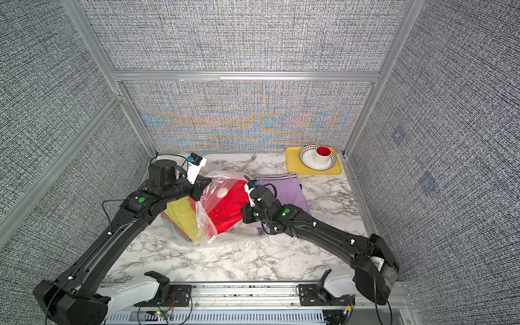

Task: Take the trousers out of the vacuum bag
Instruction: Take out the trousers from the vacuum bag.

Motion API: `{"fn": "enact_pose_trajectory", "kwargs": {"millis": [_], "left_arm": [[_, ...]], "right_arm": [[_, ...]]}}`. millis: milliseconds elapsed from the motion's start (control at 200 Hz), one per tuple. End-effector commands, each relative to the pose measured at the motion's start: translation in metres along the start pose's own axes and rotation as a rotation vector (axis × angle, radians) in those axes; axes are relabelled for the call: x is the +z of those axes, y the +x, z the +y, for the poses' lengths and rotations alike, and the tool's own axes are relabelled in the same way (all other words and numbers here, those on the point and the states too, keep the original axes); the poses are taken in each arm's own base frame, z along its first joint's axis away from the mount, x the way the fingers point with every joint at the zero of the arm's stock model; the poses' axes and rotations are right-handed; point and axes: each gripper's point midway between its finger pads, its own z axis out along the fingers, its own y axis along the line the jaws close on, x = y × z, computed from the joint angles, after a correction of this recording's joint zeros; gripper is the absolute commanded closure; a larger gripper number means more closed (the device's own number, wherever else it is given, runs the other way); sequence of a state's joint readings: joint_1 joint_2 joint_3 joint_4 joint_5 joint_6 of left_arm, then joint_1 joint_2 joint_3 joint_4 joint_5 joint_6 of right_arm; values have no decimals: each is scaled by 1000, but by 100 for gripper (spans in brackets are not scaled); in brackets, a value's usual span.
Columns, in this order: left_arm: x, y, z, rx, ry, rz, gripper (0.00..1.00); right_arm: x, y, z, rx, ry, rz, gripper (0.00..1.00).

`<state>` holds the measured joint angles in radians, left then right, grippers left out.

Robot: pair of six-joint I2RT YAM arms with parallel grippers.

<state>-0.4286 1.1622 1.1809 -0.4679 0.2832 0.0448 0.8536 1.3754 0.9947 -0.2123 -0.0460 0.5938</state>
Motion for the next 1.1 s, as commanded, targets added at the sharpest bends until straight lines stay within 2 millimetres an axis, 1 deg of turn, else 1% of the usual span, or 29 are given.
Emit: {"fn": "enact_pose_trajectory", "kwargs": {"millis": [0,35,145,290,410,490,581,721,811,1096], "left_arm": [[-2,-17,6,8,-29,-53,100],[-1,-18,6,5,-28,-55,100],[3,-24,6,-4,-20,-71,100],[14,-34,4,-18,16,-79,100],[22,-42,1,-31,39,-76,100],[25,-45,-2,-25,52,-81,100],[27,-47,-3,-20,57,-88,100],[27,-48,-5,-11,59,-91,100],[25,-49,-5,-9,57,-95,100],[22,-50,-6,-3,52,-102,100]], "right_arm": [[5,-2,-1,60,-3,-33,90],[6,-1,-1,73,-7,-36,87],[13,1,1,106,-21,-53,84],[20,4,7,104,-29,-57,79],[19,4,13,98,-31,-59,74],[18,4,13,101,-25,-62,64],[18,7,9,119,-7,-60,45],[21,14,3,161,9,-50,32],[24,19,1,192,8,-46,27],[36,23,0,302,-32,-84,20]]}}
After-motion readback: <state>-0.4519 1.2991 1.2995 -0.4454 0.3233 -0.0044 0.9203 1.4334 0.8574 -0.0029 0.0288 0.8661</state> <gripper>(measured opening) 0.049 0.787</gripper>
